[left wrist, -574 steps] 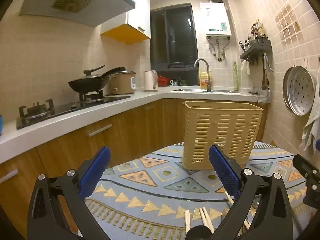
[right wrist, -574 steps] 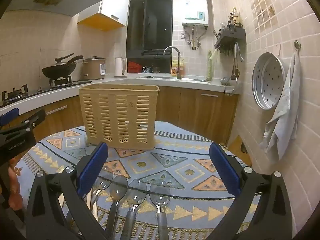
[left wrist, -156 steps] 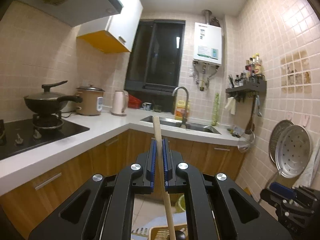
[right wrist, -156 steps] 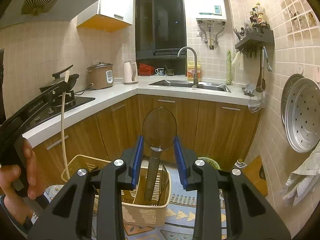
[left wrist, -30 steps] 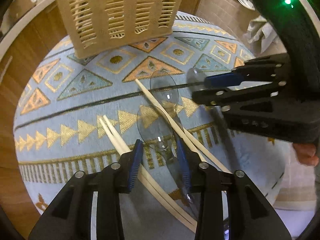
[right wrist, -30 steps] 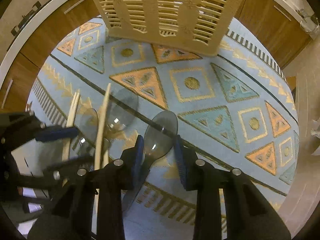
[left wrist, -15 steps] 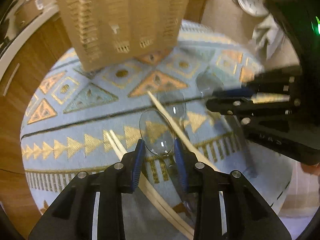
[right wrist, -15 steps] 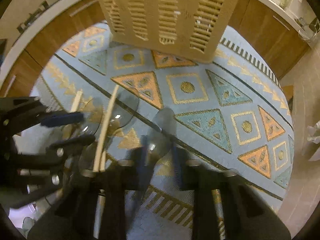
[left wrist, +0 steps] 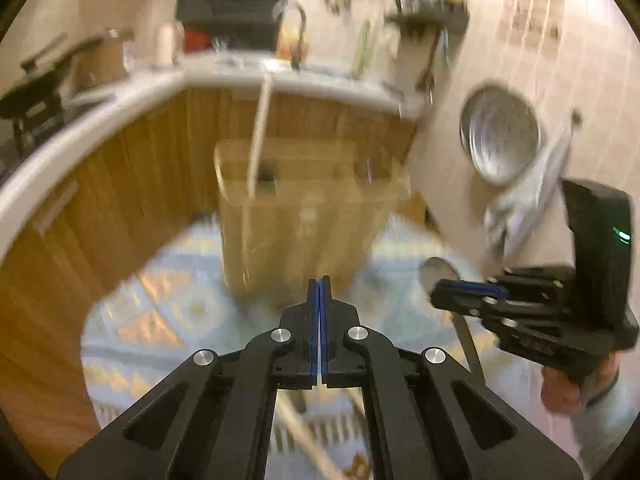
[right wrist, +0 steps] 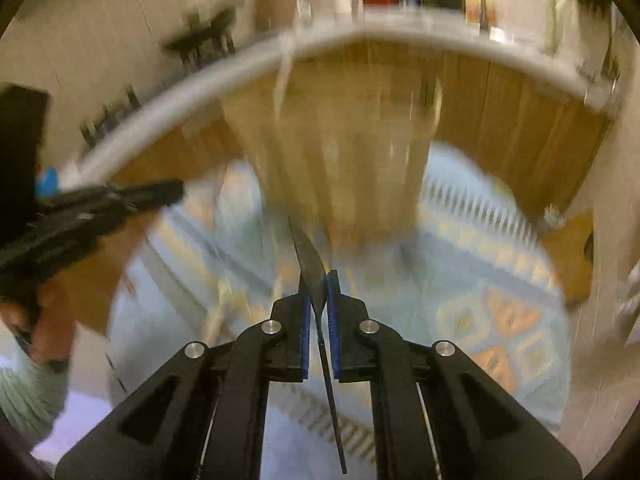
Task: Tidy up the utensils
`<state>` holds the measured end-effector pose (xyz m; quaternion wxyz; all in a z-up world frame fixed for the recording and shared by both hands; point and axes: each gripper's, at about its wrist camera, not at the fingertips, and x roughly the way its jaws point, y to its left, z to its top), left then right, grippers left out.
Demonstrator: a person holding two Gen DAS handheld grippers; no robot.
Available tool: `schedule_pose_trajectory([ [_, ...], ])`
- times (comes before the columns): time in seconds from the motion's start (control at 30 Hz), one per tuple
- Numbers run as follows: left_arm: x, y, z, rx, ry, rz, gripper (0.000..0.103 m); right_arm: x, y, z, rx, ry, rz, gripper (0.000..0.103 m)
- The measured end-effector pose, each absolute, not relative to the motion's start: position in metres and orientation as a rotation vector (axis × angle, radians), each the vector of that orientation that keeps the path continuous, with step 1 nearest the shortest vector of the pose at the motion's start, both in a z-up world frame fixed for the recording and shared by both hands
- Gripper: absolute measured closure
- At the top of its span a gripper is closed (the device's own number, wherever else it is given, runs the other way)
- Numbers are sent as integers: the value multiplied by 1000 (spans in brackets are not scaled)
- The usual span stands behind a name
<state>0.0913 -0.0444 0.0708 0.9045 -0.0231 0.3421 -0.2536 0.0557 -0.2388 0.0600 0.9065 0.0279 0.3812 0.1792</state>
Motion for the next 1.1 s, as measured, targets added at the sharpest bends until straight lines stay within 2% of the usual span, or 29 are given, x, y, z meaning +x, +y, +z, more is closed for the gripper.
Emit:
schedule_pose_trajectory([
  [0.1, 108, -38, 99, -108, 646, -554, 103, 69, -245, 95, 117, 701, 384, 97],
  [0.2, 118, -34, 109, -133, 635, -589, 103, 81, -246, 103, 146, 684, 387, 97],
  [0.47, 137, 10, 69, -183, 781, -483, 101, 85, -250, 99, 192, 673, 412, 97],
  [0.5, 141, 17, 59, -201, 809, -452, 95, 86, -250, 97, 195, 675, 415, 97],
  [0.53, 143, 23, 48, -222, 850, -423, 74, 86, -248, 96, 196, 676, 419, 97],
  [0.57, 149, 26, 26, -254, 931, -377, 60, 84, -247, 95, 193, 675, 421, 97],
  [0.6, 155, 25, 8, -271, 991, -346, 59, 84, -245, 93, 187, 674, 419, 97],
  [0.67, 164, 20, -22, -259, 1088, -297, 62, 85, -244, 90, 189, 684, 415, 97],
  [0.73, 176, 14, -51, -256, 1188, -248, 75, 86, -246, 88, 203, 695, 421, 97],
  [0.93, 183, -4, -50, -158, 1164, -173, 71, 82, -259, 85, 214, 698, 412, 97],
  [1.03, 184, -18, -49, -116, 1151, -138, 66, 80, -266, 82, 224, 696, 415, 97],
  [1.1, 183, -34, -49, -23, 1134, -91, 68, 79, -267, 80, 231, 704, 413, 97],
])
